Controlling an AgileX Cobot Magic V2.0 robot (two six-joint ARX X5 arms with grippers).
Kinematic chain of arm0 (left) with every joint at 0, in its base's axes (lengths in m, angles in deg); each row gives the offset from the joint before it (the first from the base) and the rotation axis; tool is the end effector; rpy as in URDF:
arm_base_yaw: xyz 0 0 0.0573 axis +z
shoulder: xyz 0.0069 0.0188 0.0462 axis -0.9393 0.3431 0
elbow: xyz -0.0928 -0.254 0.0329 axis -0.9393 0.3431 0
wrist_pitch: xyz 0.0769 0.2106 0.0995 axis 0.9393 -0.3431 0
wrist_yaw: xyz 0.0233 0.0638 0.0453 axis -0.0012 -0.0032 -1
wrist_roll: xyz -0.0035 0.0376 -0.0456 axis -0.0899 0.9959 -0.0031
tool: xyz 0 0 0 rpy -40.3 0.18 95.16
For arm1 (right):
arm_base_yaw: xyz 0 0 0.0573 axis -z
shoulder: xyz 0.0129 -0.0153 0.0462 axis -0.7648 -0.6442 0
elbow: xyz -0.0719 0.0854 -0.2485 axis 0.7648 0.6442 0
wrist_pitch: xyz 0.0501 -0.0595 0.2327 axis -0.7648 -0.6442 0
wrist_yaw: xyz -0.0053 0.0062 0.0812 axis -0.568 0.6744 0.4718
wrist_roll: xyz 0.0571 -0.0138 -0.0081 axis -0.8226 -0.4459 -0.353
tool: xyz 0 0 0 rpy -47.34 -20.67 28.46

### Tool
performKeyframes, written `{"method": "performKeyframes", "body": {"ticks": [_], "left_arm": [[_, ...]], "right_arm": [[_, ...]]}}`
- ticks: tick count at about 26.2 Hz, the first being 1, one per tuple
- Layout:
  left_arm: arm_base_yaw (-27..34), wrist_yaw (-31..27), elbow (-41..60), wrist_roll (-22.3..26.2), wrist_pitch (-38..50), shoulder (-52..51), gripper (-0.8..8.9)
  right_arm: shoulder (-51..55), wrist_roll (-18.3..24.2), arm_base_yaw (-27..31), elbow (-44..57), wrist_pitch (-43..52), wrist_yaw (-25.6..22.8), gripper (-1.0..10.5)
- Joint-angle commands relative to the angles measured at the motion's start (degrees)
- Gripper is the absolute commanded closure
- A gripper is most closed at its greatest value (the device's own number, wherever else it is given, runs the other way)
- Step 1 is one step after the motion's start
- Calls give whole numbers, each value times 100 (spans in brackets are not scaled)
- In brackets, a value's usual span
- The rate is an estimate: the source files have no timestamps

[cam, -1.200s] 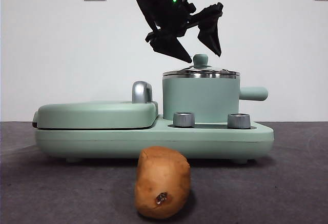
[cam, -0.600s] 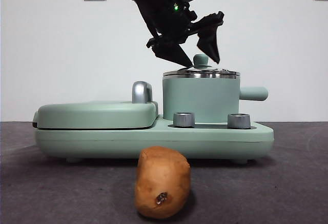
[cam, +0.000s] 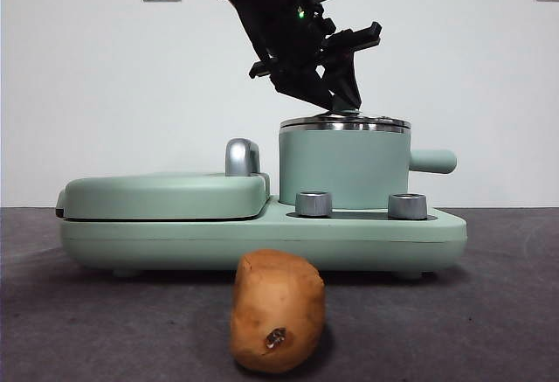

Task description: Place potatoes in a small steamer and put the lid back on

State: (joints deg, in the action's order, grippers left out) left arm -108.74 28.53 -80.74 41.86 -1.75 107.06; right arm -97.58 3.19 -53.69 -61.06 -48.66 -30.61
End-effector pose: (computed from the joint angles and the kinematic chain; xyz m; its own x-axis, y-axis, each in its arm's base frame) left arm 0.3641 -0.2955 0.2922 0.6491 -0.5959 -0.4728 0.6745 0.7383 -0.0046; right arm 0.0782 0.0274 0.3486 0.7045 0.6329 -0.3213 -0.5189 0.7681 0.3752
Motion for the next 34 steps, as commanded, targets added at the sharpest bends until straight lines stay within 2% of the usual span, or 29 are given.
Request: {"method": "performKeyframes", "body": {"ticks": [1,9,14,18,23,26,34], "left_arm": [[-44,0,-160,-39,138,157,799],[-46,2,-776,-44,-221,-39,799],[-44,2,-1370,-79,-1252,-481,799],[-13,2,-1399,-33,-1958,-1051,799],[63,2,-1399,94,-2553,-1593,799],[142,2,-1397,94,-2942,-1906,799],[382,2,-1394,96,-3794,-2555,799]], "right_arm": [[-35,20,-20,-85,33,4,499],[-35,20,-20,-85,37,0,499],[-37,2,-20,-85,33,-11,500],[-219,-271,-57,-85,-17,7,500],[-636,-442,-507,-87,-107,-17,500],[-966,-627,-1016,-87,-90,-361,500],[-2031,-1473,-2898,-87,155,-1980,500]]}}
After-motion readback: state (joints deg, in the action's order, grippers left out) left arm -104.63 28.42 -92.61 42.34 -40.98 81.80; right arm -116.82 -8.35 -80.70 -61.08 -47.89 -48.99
